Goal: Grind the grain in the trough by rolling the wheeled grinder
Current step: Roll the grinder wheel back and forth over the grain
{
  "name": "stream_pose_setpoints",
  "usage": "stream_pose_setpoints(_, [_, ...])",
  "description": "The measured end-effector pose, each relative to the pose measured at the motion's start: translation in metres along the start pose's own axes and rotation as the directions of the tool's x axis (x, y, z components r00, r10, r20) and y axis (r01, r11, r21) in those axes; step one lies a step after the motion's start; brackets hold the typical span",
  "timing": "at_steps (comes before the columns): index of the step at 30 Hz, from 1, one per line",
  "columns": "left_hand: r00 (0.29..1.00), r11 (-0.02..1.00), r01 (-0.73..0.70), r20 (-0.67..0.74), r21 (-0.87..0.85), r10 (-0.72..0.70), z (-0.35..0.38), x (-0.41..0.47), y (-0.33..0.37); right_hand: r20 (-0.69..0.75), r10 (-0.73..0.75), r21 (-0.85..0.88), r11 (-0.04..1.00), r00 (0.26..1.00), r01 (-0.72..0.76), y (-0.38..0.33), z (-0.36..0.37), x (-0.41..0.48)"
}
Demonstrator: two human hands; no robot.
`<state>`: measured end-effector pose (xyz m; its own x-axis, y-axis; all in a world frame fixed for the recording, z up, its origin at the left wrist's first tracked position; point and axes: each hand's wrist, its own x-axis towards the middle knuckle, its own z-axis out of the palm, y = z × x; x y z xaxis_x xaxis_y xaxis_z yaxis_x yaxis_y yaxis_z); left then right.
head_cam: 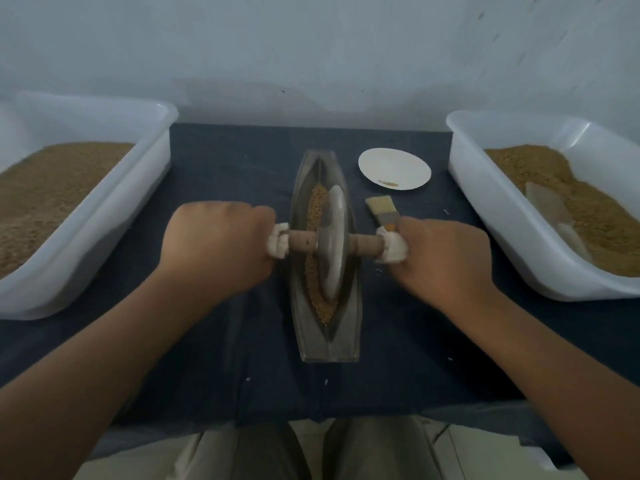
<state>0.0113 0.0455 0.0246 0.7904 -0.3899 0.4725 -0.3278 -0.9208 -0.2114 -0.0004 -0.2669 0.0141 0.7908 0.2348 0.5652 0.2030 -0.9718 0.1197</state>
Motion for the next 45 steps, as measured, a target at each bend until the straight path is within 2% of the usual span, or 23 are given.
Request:
stream_pose_setpoints(3, [0.995, 0.998, 0.049, 0.089, 0.034, -0.052, 0.015, 0.030, -0.006, 0.060, 0.029, -0.042, 0.999, 0.998, -0.027, -0.001, 0.012, 0.026])
stream_pose_setpoints(6, [0.953, 0.985, 0.173, 0.257, -0.024, -0.161, 0.028, 0.080, -0.019, 0.086, 0.035, -0.007, 0.999, 0.996, -0.035, 0.002, 0.026, 0.075])
stream_pose_setpoints(8, [0.940, 0.978, 0.204, 0.290, -0.053, -0.181, 0.031, 0.100, -0.023, 0.097, 0.030, 0.009, 0.999, 0.995, -0.031, 0.003, 0.030, 0.096])
stream_pose_setpoints(12, [0.962, 0.986, 0.169, 0.222, -0.013, -0.161, 0.023, 0.078, -0.015, 0.164, 0.048, -0.001, 0.999, 0.985, -0.049, 0.003, 0.028, 0.077])
stream_pose_setpoints(16, [0.994, 0.997, 0.060, 0.085, 0.039, -0.063, 0.005, 0.013, -0.004, -0.009, -0.056, 0.017, 0.998, 0.998, 0.057, 0.002, 0.002, 0.020])
stream_pose_setpoints(18, [0.998, 0.998, 0.041, 0.036, 0.056, -0.043, -0.001, -0.003, -0.004, -0.030, -0.093, 0.064, 0.993, 0.995, 0.095, 0.002, -0.004, 0.006])
stream_pose_setpoints(20, [0.995, 0.997, 0.056, 0.076, 0.054, -0.060, 0.001, 0.000, -0.003, -0.007, -0.101, 0.048, 0.994, 0.995, 0.101, 0.003, 0.000, 0.011])
stream_pose_setpoints(25, [0.970, 0.987, 0.162, 0.189, -0.021, -0.155, 0.017, 0.065, -0.011, 0.025, 0.032, -0.008, 0.999, 0.999, -0.032, 0.003, 0.036, 0.065])
stream_pose_setpoints(29, [0.955, 0.985, 0.174, 0.249, -0.017, -0.164, 0.017, 0.090, -0.015, 0.103, 0.074, 0.021, 0.997, 0.992, -0.076, 0.003, 0.040, 0.086])
stream_pose_setpoints(31, [0.965, 0.988, 0.157, 0.211, 0.005, -0.155, 0.012, 0.073, -0.011, 0.113, 0.066, 0.019, 0.997, 0.991, -0.068, 0.001, 0.031, 0.071])
stream_pose_setpoints(33, [0.987, 0.993, 0.115, 0.117, 0.004, -0.114, 0.006, 0.038, -0.006, 0.037, 0.013, 0.031, 0.999, 0.999, -0.014, -0.001, 0.014, 0.042])
stream_pose_setpoints(35, [0.998, 0.997, 0.065, 0.007, -0.052, -0.064, 0.001, 0.003, -0.001, -0.062, -0.073, 0.074, 0.994, 0.995, 0.077, -0.002, -0.003, 0.014])
stream_pose_setpoints(37, [0.998, 0.992, 0.031, -0.056, -0.121, -0.038, 0.002, -0.013, 0.000, -0.059, -0.133, 0.104, 0.985, 0.989, 0.139, 0.000, -0.012, 0.002])
stream_pose_setpoints(40, [0.999, 0.997, 0.052, -0.011, -0.053, -0.053, 0.010, 0.005, -0.004, 0.050, -0.071, 0.044, 0.997, 0.996, 0.069, 0.001, -0.002, 0.016])
stream_pose_setpoints(42, [0.997, 0.998, 0.063, 0.044, 0.014, -0.064, 0.021, 0.036, -0.009, 0.061, 0.012, -0.004, 1.000, 0.998, -0.011, 0.001, 0.015, 0.039])
stream_pose_setpoints(45, [0.988, 0.994, 0.114, 0.103, -0.003, -0.113, 0.028, 0.082, -0.017, 0.068, 0.062, -0.027, 0.998, 0.996, -0.060, 0.003, 0.042, 0.072])
